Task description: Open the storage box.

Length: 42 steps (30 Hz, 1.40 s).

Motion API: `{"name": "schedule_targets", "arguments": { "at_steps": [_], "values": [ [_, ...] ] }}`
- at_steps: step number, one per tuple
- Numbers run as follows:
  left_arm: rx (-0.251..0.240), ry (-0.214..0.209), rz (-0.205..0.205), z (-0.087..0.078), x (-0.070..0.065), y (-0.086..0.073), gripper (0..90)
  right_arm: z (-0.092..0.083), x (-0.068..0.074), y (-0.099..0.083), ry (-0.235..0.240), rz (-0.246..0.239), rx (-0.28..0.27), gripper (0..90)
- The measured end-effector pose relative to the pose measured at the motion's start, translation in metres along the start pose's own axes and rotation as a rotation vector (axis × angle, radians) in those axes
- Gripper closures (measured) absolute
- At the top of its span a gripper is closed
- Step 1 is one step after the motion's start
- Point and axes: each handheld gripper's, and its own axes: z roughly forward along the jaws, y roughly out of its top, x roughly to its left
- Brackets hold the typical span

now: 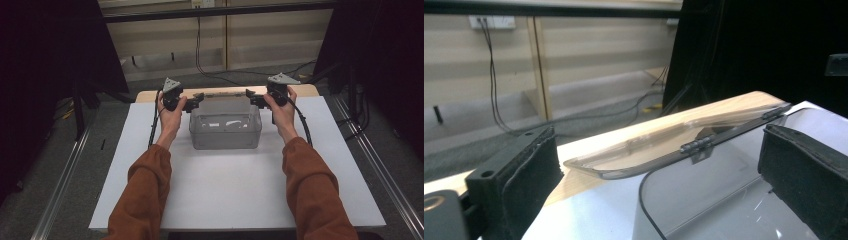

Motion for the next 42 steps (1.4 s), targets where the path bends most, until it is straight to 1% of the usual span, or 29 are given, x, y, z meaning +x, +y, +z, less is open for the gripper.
{"name": "schedule_targets", "arguments": {
  "at_steps": [3,4,6,8,9,10,11,14,15,17,18,19,21,22,23,24,25,26,28,30,32,33,35,36,37,38,39,41,42],
  "values": [
    [-0.006,0.015,0.007,-0.005,-0.002,-0.001,2.9,-0.006,0.004,0.001,-0.008,-0.020,-0.019,1.4],
    [-0.018,0.014,-0.008,-0.006,-0.003,-0.001,2.9,-0.007,0.005,0.001,-0.010,-0.019,-0.022,1.2],
    [-0.013,0.035,0.008,-0.010,-0.004,-0.002,2.9,-0.011,0.006,0.000,-0.016,-0.024,-0.024,0.8],
    [-0.013,0.040,0.016,-0.014,-0.004,-0.003,2.9,-0.013,0.006,0.000,-0.018,-0.027,-0.026,0.3],
    [-0.014,0.045,0.016,-0.017,-0.005,-0.004,3.0,-0.016,0.006,-0.002,-0.025,-0.037,-0.025,0.2],
    [-0.014,0.045,0.016,-0.017,-0.005,-0.004,3.0,-0.016,0.006,-0.002,-0.025,-0.037,-0.025,0.2],
    [-0.011,0.055,0.022,-0.019,-0.005,-0.004,3.0,-0.017,0.006,-0.002,-0.025,-0.038,-0.020,0.2],
    [-0.023,0.068,0.020,-0.026,-0.006,-0.005,3.0,-0.023,0.007,-0.003,-0.029,-0.039,-0.029,0.0],
    [-0.024,0.075,0.027,-0.028,-0.006,-0.005,3.0,-0.025,0.007,-0.004,-0.029,-0.038,-0.032,0.0],
    [-0.026,0.076,0.030,-0.029,-0.006,-0.005,3.0,-0.026,0.007,-0.004,-0.032,-0.044,-0.038,0.0],
    [-0.031,0.074,0.025,-0.031,-0.007,-0.005,3.1,-0.028,0.007,-0.004,-0.033,-0.042,-0.039,0.0],
    [-0.038,0.079,0.039,-0.035,-0.007,-0.006,3.1,-0.032,0.007,-0.006,-0.038,-0.046,-0.041,0.0],
    [-0.041,0.083,0.037,-0.036,-0.008,-0.007,3.1,-0.034,0.007,-0.006,-0.039,-0.051,-0.042,0.0],
    [-0.045,0.099,0.037,-0.038,-0.008,-0.007,3.0,-0.036,0.007,-0.007,-0.040,-0.059,-0.049,0.0],
    [-0.054,0.106,0.032,-0.039,-0.008,-0.008,3.0,-0.039,0.008,-0.007,-0.046,-0.055,-0.062,0.0],
    [-0.053,0.106,0.038,-0.040,-0.008,-0.009,2.9,-0.043,0.008,-0.007,-0.053,-0.058,-0.075,0.0],
    [-0.051,0.101,0.042,-0.041,-0.008,-0.009,2.9,-0.043,0.008,-0.007,-0.053,-0.058,-0.075,0.0],
    [-0.051,0.099,0.035,-0.042,-0.009,-0.010,3.0,-0.047,0.008,-0.008,-0.064,-0.058,-0.082,0.0],
    [-0.051,0.099,0.043,-0.045,-0.009,-0.010,3.0,-0.049,0.008,-0.009,-0.062,-0.052,-0.086,0.0],
    [-0.060,0.092,0.035,-0.049,-0.011,-0.010,3.0,-0.054,0.009,-0.011,-0.067,-0.051,-0.092,0.0],
    [-0.065,0.088,0.049,-0.052,-0.013,-0.011,3.0,-0.056,0.009,-0.011,-0.067,-0.057,-0.092,0.0],
    [-0.075,0.096,0.047,-0.056,-0.015,-0.011,2.9,-0.059,0.010,-0.012,-0.070,-0.055,-0.099,0.0],
    [-0.076,0.095,0.043,-0.058,-0.015,-0.011,2.9,-0.062,0.012,-0.013,-0.072,-0.047,-0.107,0.0],
    [-0.076,0.091,0.040,-0.059,-0.015,-0.012,2.7,-0.064,0.013,-0.013,-0.065,-0.051,-0.102,0.0],
    [-0.085,0.096,0.040,-0.064,-0.017,-0.012,2.2,-0.066,0.015,-0.014,-0.068,-0.050,-0.101,0.0],
    [-0.085,0.096,0.040,-0.064,-0.017,-0.012,1.7,-0.066,0.015,-0.014,-0.068,-0.050,-0.101,0.0],
    [-0.091,0.073,0.040,-0.069,-0.019,-0.013,1.7,-0.070,0.017,-0.014,-0.069,-0.062,-0.108,0.0],
    [-0.097,0.080,0.036,-0.071,-0.020,-0.014,1.7,-0.072,0.018,-0.015,-0.073,-0.063,-0.113,0.0],
    [-0.100,0.076,0.046,-0.075,-0.021,-0.014,1.7,-0.077,0.019,-0.016,-0.074,-0.065,-0.118,0.0]
  ]
}}
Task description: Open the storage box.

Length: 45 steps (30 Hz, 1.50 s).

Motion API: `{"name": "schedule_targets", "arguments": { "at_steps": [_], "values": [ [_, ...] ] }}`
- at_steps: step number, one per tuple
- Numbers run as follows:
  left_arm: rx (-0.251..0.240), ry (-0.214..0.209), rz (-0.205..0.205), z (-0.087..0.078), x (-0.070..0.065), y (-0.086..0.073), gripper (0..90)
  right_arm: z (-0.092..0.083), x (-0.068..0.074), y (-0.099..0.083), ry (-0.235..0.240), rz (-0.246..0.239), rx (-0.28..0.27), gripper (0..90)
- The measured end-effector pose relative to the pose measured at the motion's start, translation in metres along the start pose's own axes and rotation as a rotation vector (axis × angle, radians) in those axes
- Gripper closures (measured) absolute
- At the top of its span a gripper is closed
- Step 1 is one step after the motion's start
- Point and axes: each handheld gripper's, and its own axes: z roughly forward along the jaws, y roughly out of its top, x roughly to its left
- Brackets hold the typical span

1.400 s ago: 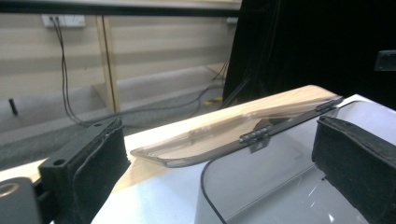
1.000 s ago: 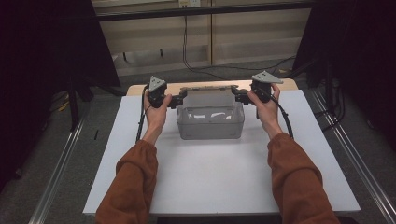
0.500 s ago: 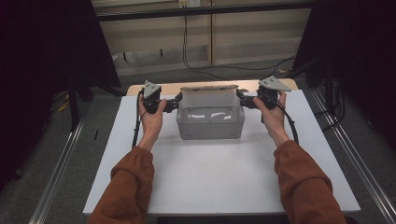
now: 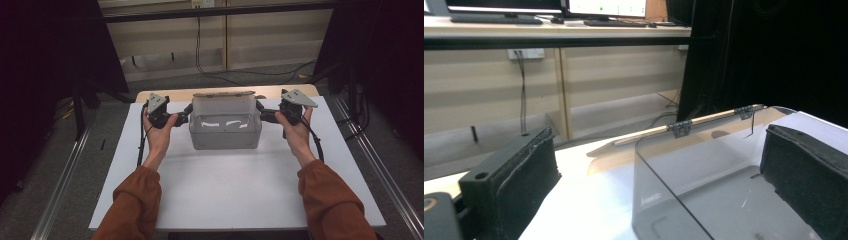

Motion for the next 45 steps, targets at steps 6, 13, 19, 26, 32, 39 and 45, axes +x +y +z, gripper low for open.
{"name": "schedule_targets", "arguments": {
  "at_steps": [6,13,19,26,32,39,45],
  "values": [
    [-0.008,-0.009,0.000,-0.017,0.000,-0.001,1.8,-0.013,0.004,-0.002,-0.003,-0.032,0.001,0.0],
    [-0.011,0.014,-0.014,-0.037,-0.002,-0.007,3.0,-0.030,0.009,-0.004,-0.005,-0.046,-0.013,0.0],
    [-0.011,0.021,-0.012,-0.049,-0.004,-0.014,3.2,-0.044,0.012,-0.009,-0.009,-0.047,-0.017,0.0],
    [-0.007,0.038,0.001,-0.062,-0.009,-0.021,3.2,-0.063,0.010,-0.016,-0.028,-0.037,-0.035,0.0],
    [-0.015,0.035,-0.008,-0.071,-0.014,-0.030,3.1,-0.071,0.009,-0.021,-0.040,-0.036,-0.014,0.0],
    [-0.024,0.034,-0.003,-0.082,-0.018,-0.037,3.2,-0.084,0.010,-0.026,-0.050,-0.048,-0.032,0.0],
    [-0.028,0.033,-0.002,-0.093,-0.023,-0.043,3.2,-0.093,0.009,-0.028,-0.056,-0.043,-0.035,0.0]
  ]
}}
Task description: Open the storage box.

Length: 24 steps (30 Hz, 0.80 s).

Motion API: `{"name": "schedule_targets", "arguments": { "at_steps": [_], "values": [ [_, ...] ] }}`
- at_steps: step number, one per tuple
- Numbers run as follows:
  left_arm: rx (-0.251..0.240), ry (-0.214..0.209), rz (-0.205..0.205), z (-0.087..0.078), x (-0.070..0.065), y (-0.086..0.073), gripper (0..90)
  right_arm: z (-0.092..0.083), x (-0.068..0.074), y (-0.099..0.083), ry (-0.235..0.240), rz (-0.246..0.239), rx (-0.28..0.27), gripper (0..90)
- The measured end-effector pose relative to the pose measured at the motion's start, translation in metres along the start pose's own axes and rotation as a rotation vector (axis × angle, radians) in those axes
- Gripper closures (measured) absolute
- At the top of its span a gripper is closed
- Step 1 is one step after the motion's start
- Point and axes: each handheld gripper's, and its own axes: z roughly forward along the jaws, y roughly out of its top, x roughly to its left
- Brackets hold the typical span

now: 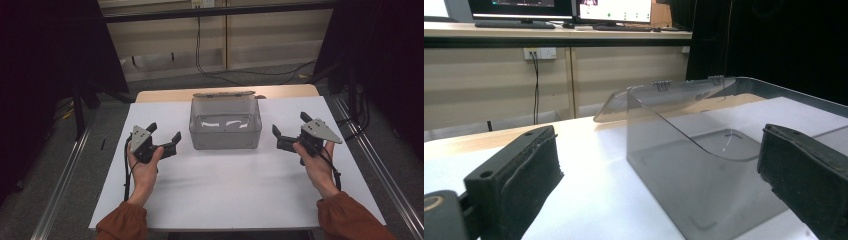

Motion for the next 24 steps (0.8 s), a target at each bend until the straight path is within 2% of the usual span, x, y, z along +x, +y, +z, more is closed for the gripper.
{"name": "schedule_targets", "arguments": {
  "at_steps": [5,8,10,13,15,18,20,24],
  "values": [
    [-0.001,0.014,0.002,-0.011,0.000,-0.005,3.1,-0.009,0.000,-0.003,-0.004,-0.001,-0.006,0.0],
    [0.011,0.016,-0.008,-0.016,-0.001,-0.006,3.1,-0.015,-0.001,-0.004,-0.006,-0.001,-0.008,0.0],
    [-0.002,0.019,-0.021,-0.020,-0.002,-0.007,3.1,-0.019,-0.001,-0.006,-0.017,-0.004,-0.012,0.0],
    [0.001,0.024,-0.014,-0.027,-0.003,-0.009,3.1,-0.025,-0.002,-0.008,-0.027,-0.016,-0.017,0.0],
    [-0.003,0.030,-0.025,-0.032,-0.004,-0.011,3.1,-0.031,-0.002,-0.009,-0.020,0.007,-0.025,0.0],
    [-0.002,0.027,-0.034,-0.036,-0.004,-0.011,3.1,-0.034,-0.003,-0.010,-0.026,0.010,-0.025,0.0],
    [-0.024,0.014,-0.042,-0.039,-0.004,-0.013,3.1,-0.038,-0.004,-0.011,-0.028,0.013,-0.028,0.0],
    [-0.013,0.038,-0.035,-0.045,-0.003,-0.019,3.1,-0.046,-0.006,-0.014,-0.036,0.022,-0.028,0.0]
  ]
}}
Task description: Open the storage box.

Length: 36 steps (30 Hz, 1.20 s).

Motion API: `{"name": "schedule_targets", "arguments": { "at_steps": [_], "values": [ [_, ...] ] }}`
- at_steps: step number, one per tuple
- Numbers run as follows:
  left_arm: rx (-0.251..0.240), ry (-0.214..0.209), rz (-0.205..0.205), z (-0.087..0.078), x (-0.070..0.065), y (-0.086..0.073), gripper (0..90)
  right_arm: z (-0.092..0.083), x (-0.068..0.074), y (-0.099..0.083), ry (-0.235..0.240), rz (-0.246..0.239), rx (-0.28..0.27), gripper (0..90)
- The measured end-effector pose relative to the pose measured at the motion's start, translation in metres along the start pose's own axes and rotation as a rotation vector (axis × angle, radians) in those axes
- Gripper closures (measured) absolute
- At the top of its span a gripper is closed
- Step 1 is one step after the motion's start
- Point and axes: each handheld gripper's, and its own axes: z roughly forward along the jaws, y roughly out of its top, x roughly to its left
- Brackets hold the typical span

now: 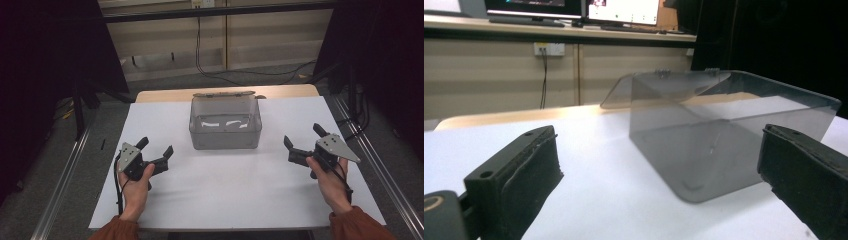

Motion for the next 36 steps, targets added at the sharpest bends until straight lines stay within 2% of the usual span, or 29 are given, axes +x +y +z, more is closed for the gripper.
{"name": "schedule_targets", "arguments": {
  "at_steps": [7,10,15,20,21,24,25,30,34,36],
  "values": [
    [0.000,-0.002,0.002,-0.011,-0.005,0.000,3.1,-0.016,-0.002,-0.006,-0.016,0.003,0.003,0.0],
    [0.005,-0.012,-0.031,-0.016,-0.005,-0.001,3.1,-0.024,-0.004,-0.006,-0.029,0.012,-0.008,0.0],
    [0.004,-0.010,-0.023,-0.025,-0.006,-0.003,3.0,-0.035,-0.009,-0.009,-0.041,0.022,-0.005,0.0],
    [0.002,0.021,0.006,-0.035,-0.006,-0.007,3.1,-0.044,-0.012,-0.014,-0.043,0.023,0.022,0.0],
    [0.011,0.024,0.022,-0.039,-0.007,-0.009,3.1,-0.049,-0.013,-0.017,-0.036,0.010,0.034,0.0],
    [0.025,0.021,0.032,-0.042,-0.008,-0.012,3.1,-0.057,-0.016,-0.021,-0.036,0.011,0.035,0.0],
    [0.048,0.004,0.022,-0.044,-0.008,-0.014,3.1,-0.059,-0.017,-0.022,-0.043,0.009,0.033,0.0],
    [0.044,0.023,0.031,-0.053,-0.008,-0.016,3.1,-0.069,-0.021,-0.025,-0.052,0.025,0.024,0.0],
    [0.055,0.035,0.032,-0.056,-0.009,-0.018,3.1,-0.074,-0.021,-0.032,-0.055,0.011,0.052,0.0],
    [0.068,0.041,0.039,-0.054,-0.010,-0.020,3.1,-0.074,-0.021,-0.032,-0.060,0.008,0.047,0.0]
  ]
}}
